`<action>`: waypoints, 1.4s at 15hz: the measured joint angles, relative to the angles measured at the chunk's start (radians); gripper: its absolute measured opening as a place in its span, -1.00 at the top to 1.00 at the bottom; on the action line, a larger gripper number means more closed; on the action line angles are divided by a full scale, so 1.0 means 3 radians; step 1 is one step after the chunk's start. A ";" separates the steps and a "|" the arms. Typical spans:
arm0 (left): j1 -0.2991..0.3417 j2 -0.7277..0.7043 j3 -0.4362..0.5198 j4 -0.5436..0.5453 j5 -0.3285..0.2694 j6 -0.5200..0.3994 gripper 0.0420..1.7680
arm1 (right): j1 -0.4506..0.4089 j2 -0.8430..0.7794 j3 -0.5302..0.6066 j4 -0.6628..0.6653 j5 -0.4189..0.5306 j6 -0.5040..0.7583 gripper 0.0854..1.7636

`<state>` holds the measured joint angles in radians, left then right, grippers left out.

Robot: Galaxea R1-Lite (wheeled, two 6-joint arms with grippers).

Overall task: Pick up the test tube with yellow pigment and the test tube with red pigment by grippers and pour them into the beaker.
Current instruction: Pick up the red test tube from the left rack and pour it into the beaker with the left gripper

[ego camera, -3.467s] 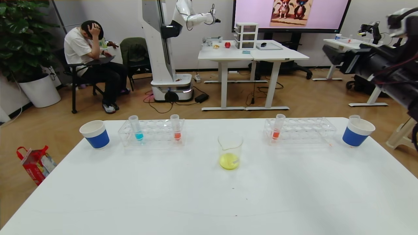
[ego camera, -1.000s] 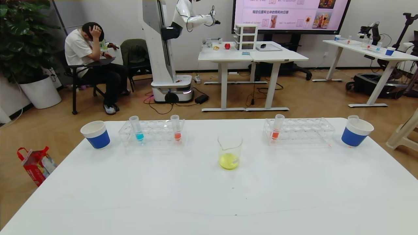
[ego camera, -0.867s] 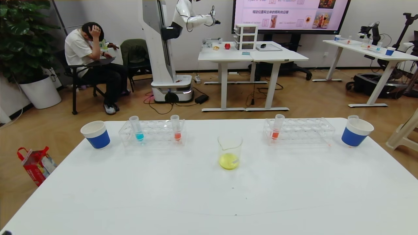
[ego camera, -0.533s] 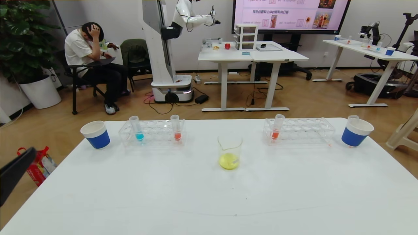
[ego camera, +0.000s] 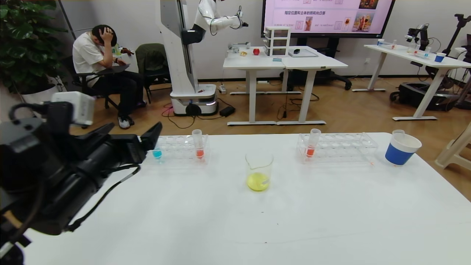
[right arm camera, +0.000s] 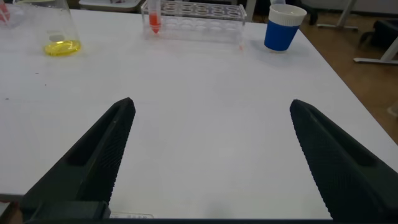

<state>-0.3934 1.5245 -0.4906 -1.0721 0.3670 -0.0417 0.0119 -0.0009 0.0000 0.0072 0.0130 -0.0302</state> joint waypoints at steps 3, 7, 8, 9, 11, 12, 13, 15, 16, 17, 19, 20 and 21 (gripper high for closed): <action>-0.0265 0.0919 -0.0242 -0.0685 0.0274 -0.0026 -0.98 | 0.0000 0.0000 0.0000 0.0001 0.0000 0.0000 -0.97; -0.0391 0.1843 -0.0589 -0.1171 0.0401 -0.0053 -0.98 | 0.0000 0.0000 0.0000 0.0001 0.0001 0.0000 -0.97; -0.0393 0.1947 -0.0643 -0.1174 0.0396 -0.0052 -0.98 | 0.0000 0.0000 0.0000 0.0001 0.0001 0.0001 -0.97; -0.0384 0.2043 -0.0702 -0.1179 0.0389 -0.0039 -0.98 | 0.0000 0.0000 0.0000 0.0001 0.0001 0.0000 -0.97; -0.0362 0.2187 -0.0821 -0.1177 0.0324 -0.0008 -0.98 | 0.0000 0.0000 0.0000 0.0001 0.0001 0.0000 -0.97; -0.0346 0.2255 -0.0903 -0.1171 0.0300 0.0043 -0.98 | 0.0000 0.0000 0.0000 0.0001 0.0000 0.0000 -0.97; -0.0324 0.2318 -0.1009 -0.1170 0.0285 0.0109 -0.98 | 0.0000 0.0000 0.0000 0.0001 0.0001 0.0000 -0.97; -0.0257 0.2444 -0.1249 -0.1162 0.0226 0.0216 -0.98 | 0.0000 0.0000 0.0000 0.0001 0.0001 0.0000 -0.97; -0.0215 0.2510 -0.1382 -0.1133 0.0195 0.0240 -0.98 | 0.0000 0.0000 0.0000 0.0001 0.0001 0.0000 -0.97; -0.0179 0.2564 -0.1491 -0.1074 0.0174 0.0249 -0.98 | 0.0000 0.0000 0.0000 0.0001 0.0001 0.0000 -0.97; -0.0128 0.2660 -0.1671 -0.1038 0.0152 0.0248 -0.98 | 0.0000 0.0000 0.0000 0.0001 0.0000 0.0000 -0.97; -0.0112 0.2699 -0.1735 -0.1032 0.0152 0.0246 -0.98 | 0.0000 0.0000 0.0000 0.0001 0.0001 0.0000 -0.97; -0.0103 0.2739 -0.1784 -0.1030 0.0152 0.0246 -0.98 | 0.0000 0.0000 0.0000 0.0001 0.0001 0.0000 -0.97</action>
<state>-0.4243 2.3462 -1.0260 -1.3811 0.4128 0.0321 0.0119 -0.0009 0.0000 0.0077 0.0134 -0.0302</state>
